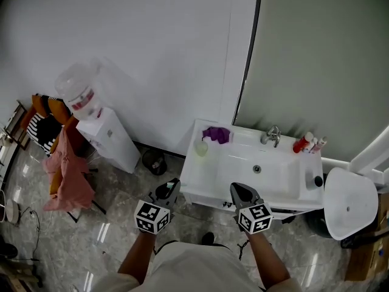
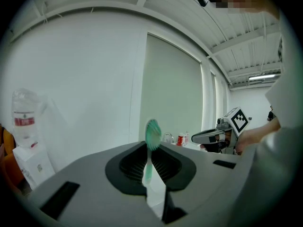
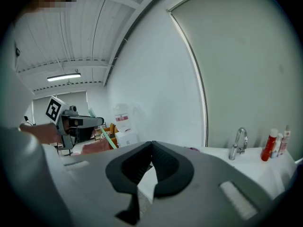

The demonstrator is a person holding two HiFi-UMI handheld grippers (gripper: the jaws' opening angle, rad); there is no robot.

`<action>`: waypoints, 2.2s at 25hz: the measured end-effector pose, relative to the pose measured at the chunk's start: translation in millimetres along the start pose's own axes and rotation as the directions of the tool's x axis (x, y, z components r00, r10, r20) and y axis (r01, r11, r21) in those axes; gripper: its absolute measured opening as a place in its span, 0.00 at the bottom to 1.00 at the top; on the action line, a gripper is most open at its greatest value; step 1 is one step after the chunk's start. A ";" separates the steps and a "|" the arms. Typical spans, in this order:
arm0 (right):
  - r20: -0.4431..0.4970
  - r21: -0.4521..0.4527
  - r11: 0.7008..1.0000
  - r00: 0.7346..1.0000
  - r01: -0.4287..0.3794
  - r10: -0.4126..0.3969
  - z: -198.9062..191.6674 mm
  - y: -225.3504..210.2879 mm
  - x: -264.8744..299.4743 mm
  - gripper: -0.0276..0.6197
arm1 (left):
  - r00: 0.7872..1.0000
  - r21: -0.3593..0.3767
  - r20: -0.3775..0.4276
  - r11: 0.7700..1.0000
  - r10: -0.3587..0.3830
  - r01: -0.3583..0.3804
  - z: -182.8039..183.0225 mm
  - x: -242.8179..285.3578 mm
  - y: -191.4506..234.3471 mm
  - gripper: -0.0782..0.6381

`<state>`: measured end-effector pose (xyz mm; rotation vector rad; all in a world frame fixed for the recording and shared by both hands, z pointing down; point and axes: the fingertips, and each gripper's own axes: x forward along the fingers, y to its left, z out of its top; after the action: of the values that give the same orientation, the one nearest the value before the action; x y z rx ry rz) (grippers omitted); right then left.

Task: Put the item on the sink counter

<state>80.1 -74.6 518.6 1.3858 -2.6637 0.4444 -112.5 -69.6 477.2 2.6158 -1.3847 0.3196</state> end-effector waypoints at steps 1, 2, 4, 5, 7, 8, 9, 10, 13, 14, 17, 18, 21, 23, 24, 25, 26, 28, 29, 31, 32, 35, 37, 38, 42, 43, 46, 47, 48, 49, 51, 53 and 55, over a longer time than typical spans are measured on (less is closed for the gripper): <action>-0.002 0.003 1.000 1.000 -0.002 0.002 -0.3 -6.7 0.8 0.06 | 1.000 -0.002 -0.003 1.000 0.004 -0.004 -0.2 5.9 -1.5 0.15; -0.004 0.005 1.000 1.000 -0.004 0.004 -0.7 -12.7 1.8 0.06 | 1.000 -0.004 -0.003 1.000 0.007 -0.007 0.2 11.8 -2.9 0.15; -0.011 0.004 1.000 1.000 -0.007 0.007 -1.7 -23.0 4.1 0.06 | 1.000 -0.005 -0.004 1.000 0.009 -0.009 0.7 22.6 -5.3 0.15; -0.015 0.005 1.000 1.000 -0.008 0.008 -2.4 -27.3 5.0 0.06 | 1.000 -0.007 -0.007 1.000 0.009 -0.009 -0.1 27.5 -6.2 0.15; -0.023 0.011 1.000 1.000 -0.007 0.007 -3.9 -34.6 6.5 0.06 | 1.000 -0.012 -0.019 1.000 0.008 -0.009 -2.0 35.9 -7.4 0.15; -0.028 0.015 1.000 1.000 -0.005 0.005 -4.7 -38.0 7.4 0.06 | 1.000 -0.015 -0.023 1.000 0.007 -0.008 -2.4 40.0 -7.6 0.15; -0.033 0.020 1.000 0.999 -0.003 0.003 -5.7 -41.4 8.8 0.06 | 1.000 -0.017 -0.027 1.000 0.007 -0.007 -2.4 44.1 -7.3 0.15; -0.038 0.025 1.000 0.999 0.000 0.001 -7.2 -44.8 10.5 0.06 | 1.000 -0.017 -0.029 1.000 0.006 -0.006 -2.3 48.2 -6.6 0.15; -0.053 0.049 0.999 0.999 0.010 -0.007 -15.1 -53.9 17.3 0.06 | 0.999 -0.016 -0.033 1.000 0.004 -0.005 -2.5 60.3 -1.8 0.15; -0.058 0.054 0.998 0.998 0.012 -0.009 -17.7 -55.6 19.9 0.06 | 0.999 -0.017 -0.034 1.000 0.003 -0.003 -3.0 63.9 0.5 0.15; -0.068 0.057 0.998 0.998 0.020 -0.016 -19.8 -59.1 30.2 0.06 | 0.999 -0.019 -0.034 1.000 0.000 -0.001 -3.5 73.5 10.9 0.15; -0.070 0.057 0.998 0.997 0.025 -0.021 -18.9 -60.7 34.6 0.06 | 0.999 -0.021 -0.033 1.000 -0.002 0.001 -3.3 77.4 15.6 0.15; -0.076 0.058 0.997 0.996 0.044 -0.040 -13.8 -68.0 49.9 0.06 | 0.999 -0.023 -0.036 1.000 -0.015 0.015 -3.2 94.2 32.4 0.15; -0.083 0.054 0.997 0.995 0.055 -0.050 -10.3 -72.7 61.1 0.06 | 0.999 -0.017 -0.042 0.999 -0.029 0.029 -3.8 108.3 43.8 0.15; -0.089 0.050 0.997 0.995 0.060 -0.055 -9.6 -74.9 66.8 0.06 | 0.998 -0.012 -0.044 0.999 -0.038 0.038 -4.2 115.6 48.9 0.15; -0.096 0.044 0.997 0.994 0.065 -0.060 -9.7 -76.9 72.5 0.06 | 0.998 -0.007 -0.047 0.999 -0.048 0.048 -4.8 122.8 53.6 0.15; -0.105 0.040 0.997 0.992 0.071 -0.066 -10.6 -78.7 77.9 0.06 | 0.997 -0.004 -0.050 0.998 -0.058 0.058 -5.8 129.7 57.9 0.15; -0.120 0.037 0.996 0.990 0.084 -0.079 -12.5 -82.2 87.8 0.06 | 0.995 0.003 -0.060 0.997 -0.079 0.079 -8.3 143.2 66.0 0.15; -0.126 0.038 0.995 0.988 0.091 -0.086 -13.1 -84.2 92.5 0.06 | 0.994 0.006 -0.064 0.996 -0.089 0.090 -9.4 150.2 70.1 0.15; -0.137 0.041 0.993 0.985 0.108 -0.101 -14.0 -89.8 102.7 0.06 | 0.992 0.015 -0.071 0.994 -0.109 0.110 -11.7 166.2 78.7 0.15; -0.142 0.044 0.992 0.984 0.116 -0.109 -14.9 -93.0 107.9 0.06 | 0.990 0.018 -0.075 0.993 -0.118 0.120 -13.3 174.8 83.0 0.15; -0.163 0.050 0.989 0.978 0.140 -0.130 -20.3 -101.4 122.8 0.06 | 0.985 0.026 -0.087 0.988 -0.146 0.149 -19.7 199.6 93.9 0.15; -0.176 0.058 0.986 0.974 0.157 -0.145 -25.8 -106.1 131.6 0.06 | 0.982 0.034 -0.094 0.985 -0.166 0.170 -24.8 214.5 98.9 0.15; -0.182 0.065 0.984 0.971 0.168 -0.154 -28.6 -108.4 135.5 0.06 | 0.980 0.041 -0.097 0.983 -0.175 0.180 -28.1 222.0 100.8 0.15; -0.193 0.099 0.972 0.963 0.212 -0.190 -36.1 -115.1 152.9 0.06 | 0.971 0.108 -0.120 0.970 -0.205 0.218 -47.9 255.4 108.5 0.15; -0.194 0.107 0.970 0.961 0.221 -0.197 -37.7 -115.3 157.3 0.06 | 0.969 0.123 -0.128 0.966 -0.213 0.228 -54.0 263.6 110.1 0.15; -0.206 0.126 0.961 0.954 0.247 -0.218 -45.5 -114.9 167.2 0.06 | 0.959 0.139 -0.153 0.955 -0.239 0.261 -75.0 285.5 114.8 0.15; -0.215 0.133 0.957 0.950 0.258 -0.226 -49.2 -115.3 169.2 0.06 | 0.954 0.139 -0.163 0.952 -0.250 0.273 -82.1 291.5 116.2 0.15; -0.225 0.139 0.953 0.946 0.270 -0.235 -53.1 -116.3 170.8 0.06 | 0.950 0.139 -0.173 0.949 -0.258 0.283 -88.1 297.5 117.4 0.15; -0.233 0.146 0.948 0.942 0.282 -0.244 -56.4 -117.8 172.5 0.06 | 0.947 0.141 -0.181 0.946 -0.265 0.291 -92.7 303.8 118.5 0.15; -0.241 0.160 0.940 0.936 0.301 -0.258 -61.5 -121.3 176.9 0.06 | 0.944 0.142 -0.190 0.944 -0.271 0.299 -98.6 317.8 119.7 0.15; -0.247 0.172 0.933 0.931 0.316 -0.269 -65.6 -122.8 181.9 0.06 | 0.939 0.136 -0.208 0.942 -0.274 0.306 -108.8 330.3 121.1 0.15; -0.256 0.183 0.927 0.926 0.328 -0.277 -69.7 -122.4 185.6 0.06 | 0.933 0.131 -0.232 0.941 -0.276 0.312 -122.5 340.3 123.1 0.15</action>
<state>69.6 -265.1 652.4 1.6622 -2.2206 0.8291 -42.0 -378.6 690.5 2.7721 -0.9164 0.6719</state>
